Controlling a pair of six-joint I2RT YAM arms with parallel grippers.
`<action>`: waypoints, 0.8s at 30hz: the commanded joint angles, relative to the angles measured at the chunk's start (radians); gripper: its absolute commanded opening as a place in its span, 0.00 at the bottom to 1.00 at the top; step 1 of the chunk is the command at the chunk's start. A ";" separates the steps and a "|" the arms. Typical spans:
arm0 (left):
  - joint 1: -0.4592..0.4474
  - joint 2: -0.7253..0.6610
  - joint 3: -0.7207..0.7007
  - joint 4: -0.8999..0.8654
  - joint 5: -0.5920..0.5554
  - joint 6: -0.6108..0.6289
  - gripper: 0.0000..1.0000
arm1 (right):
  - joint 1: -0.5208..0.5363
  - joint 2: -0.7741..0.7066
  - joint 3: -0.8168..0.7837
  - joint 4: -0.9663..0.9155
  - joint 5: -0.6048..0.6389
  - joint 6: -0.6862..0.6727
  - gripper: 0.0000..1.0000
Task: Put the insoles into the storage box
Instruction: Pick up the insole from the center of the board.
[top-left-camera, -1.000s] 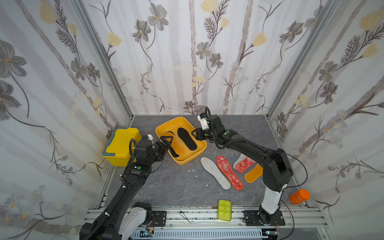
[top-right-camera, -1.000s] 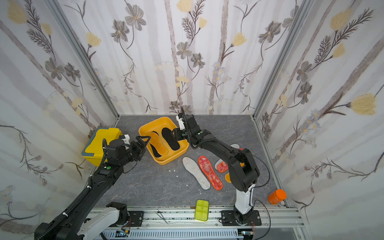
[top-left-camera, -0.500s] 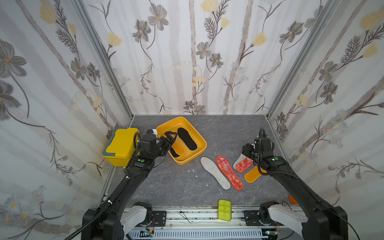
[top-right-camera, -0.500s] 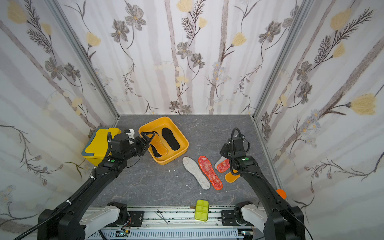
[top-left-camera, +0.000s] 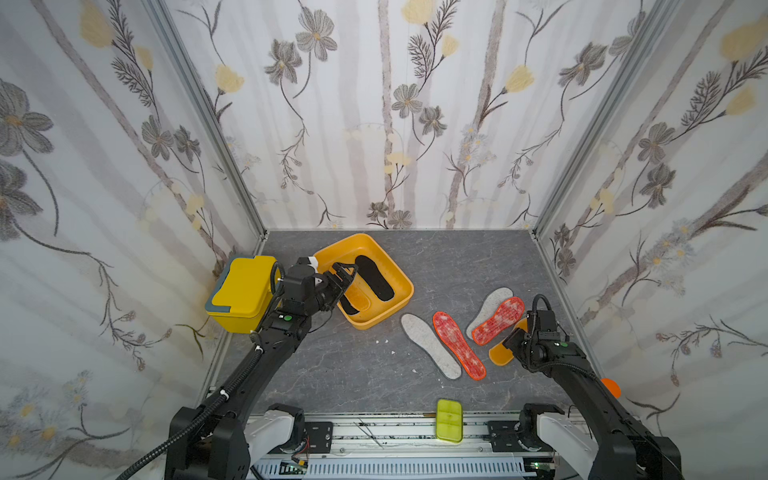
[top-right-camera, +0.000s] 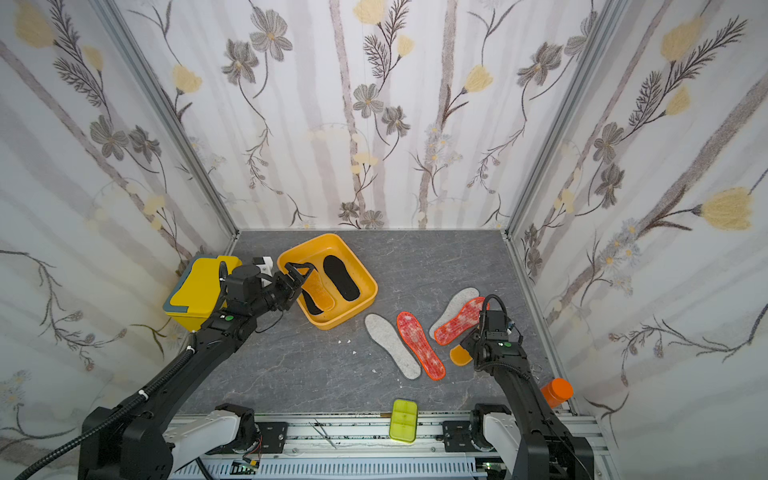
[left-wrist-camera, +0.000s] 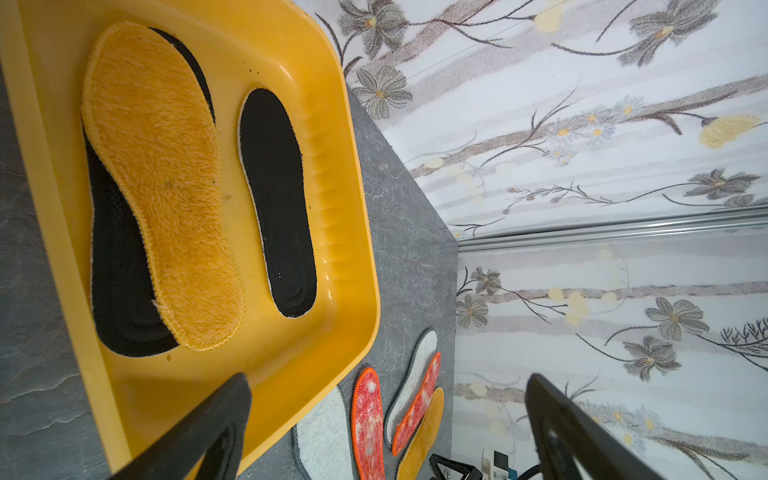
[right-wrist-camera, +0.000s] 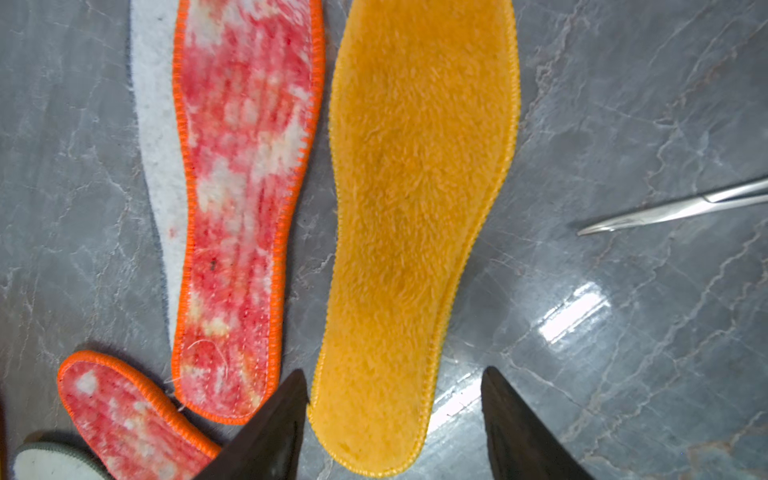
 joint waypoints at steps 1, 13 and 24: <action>-0.002 -0.017 0.002 0.024 0.000 0.013 1.00 | -0.019 0.021 -0.006 -0.001 -0.008 0.011 0.65; 0.000 -0.015 0.001 0.018 -0.009 0.024 1.00 | -0.088 0.159 0.029 0.068 -0.035 -0.050 0.59; 0.000 -0.019 -0.009 0.014 -0.025 0.035 1.00 | -0.089 0.291 0.044 0.105 -0.015 -0.065 0.57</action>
